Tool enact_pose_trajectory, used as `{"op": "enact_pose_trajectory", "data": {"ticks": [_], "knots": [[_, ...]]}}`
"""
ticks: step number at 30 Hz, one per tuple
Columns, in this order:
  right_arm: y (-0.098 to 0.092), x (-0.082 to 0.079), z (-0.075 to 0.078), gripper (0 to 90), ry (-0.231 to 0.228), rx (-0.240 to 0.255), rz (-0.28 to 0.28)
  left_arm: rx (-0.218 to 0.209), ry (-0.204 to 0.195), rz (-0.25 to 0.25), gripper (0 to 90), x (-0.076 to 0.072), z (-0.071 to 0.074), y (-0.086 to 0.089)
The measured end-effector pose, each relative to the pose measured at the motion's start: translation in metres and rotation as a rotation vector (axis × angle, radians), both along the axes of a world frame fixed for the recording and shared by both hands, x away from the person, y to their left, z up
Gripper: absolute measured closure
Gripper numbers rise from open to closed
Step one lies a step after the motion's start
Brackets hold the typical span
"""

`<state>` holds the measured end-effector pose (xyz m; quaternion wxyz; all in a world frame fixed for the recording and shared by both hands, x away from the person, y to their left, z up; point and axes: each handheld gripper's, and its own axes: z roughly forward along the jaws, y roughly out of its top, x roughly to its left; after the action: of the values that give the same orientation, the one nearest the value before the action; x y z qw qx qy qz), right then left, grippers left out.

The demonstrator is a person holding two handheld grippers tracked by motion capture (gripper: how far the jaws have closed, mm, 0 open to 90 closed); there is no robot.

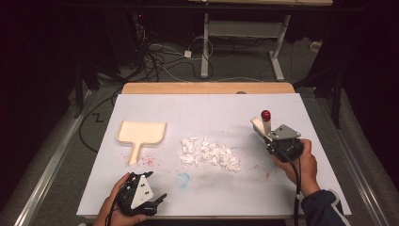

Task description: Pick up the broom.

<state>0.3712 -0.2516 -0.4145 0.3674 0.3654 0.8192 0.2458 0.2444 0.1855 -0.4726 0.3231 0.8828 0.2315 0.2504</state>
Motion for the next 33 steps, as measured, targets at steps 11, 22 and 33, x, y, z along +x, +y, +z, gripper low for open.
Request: {"op": "enact_pose_trajectory", "data": {"ticks": [11,22,33], "knots": [[0.06,-0.008,-0.021,68.0,0.046,-0.042,0.089,0.007,0.007,-0.01,17.9,0.0,-0.002,-0.001],[0.101,-0.026,0.001,68.4,0.057,0.131,0.217,0.015,0.017,-0.012,17.9,-0.001,-0.003,-0.001],[0.076,0.038,-0.001,68.4,-0.057,0.062,0.03,0.011,0.013,-0.011,17.9,0.0,-0.003,-0.001]]}}
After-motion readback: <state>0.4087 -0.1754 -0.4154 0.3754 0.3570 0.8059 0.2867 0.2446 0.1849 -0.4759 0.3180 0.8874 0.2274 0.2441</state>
